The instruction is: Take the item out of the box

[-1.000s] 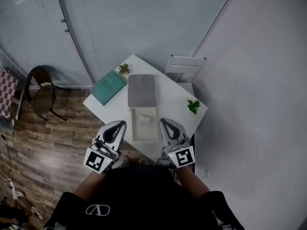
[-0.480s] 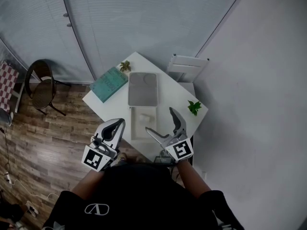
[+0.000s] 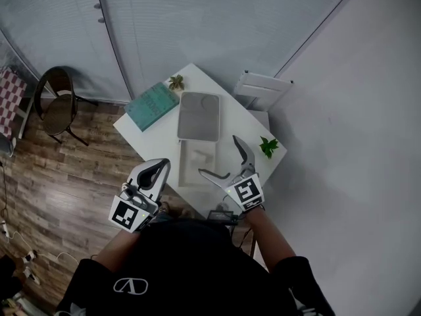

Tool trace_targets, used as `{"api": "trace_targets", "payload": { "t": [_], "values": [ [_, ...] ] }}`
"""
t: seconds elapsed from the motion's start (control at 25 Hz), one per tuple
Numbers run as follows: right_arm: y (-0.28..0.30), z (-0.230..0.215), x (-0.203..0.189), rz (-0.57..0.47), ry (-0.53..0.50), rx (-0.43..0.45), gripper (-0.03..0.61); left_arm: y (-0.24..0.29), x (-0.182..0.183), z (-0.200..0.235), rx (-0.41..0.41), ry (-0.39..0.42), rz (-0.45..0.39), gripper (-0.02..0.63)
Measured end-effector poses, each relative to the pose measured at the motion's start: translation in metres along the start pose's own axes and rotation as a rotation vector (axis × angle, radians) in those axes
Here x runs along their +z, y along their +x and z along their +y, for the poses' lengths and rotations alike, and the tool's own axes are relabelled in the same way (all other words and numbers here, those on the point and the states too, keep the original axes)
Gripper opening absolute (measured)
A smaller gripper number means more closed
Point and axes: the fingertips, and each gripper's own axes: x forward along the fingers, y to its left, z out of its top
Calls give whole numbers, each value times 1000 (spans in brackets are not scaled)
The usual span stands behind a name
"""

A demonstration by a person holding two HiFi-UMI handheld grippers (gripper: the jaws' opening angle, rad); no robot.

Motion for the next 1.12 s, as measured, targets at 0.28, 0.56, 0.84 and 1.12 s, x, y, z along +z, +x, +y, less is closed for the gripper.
{"api": "trace_targets", "payload": {
  "t": [0.28,0.56,0.84,1.12],
  "values": [
    [49,7,-64,185,-53,113,583,-17,-11,13,50,-13,24,5],
    [90,26,-136,378,-92,225,578,-39,-24,25,108,-37,54,5],
    [113,54,-217,568,-78,339,558,-56,-34,33,153,-47,80,5],
    [130,66,-272,720,-81,421,508,-69,-46,36,190,-57,113,5]
  ]
}}
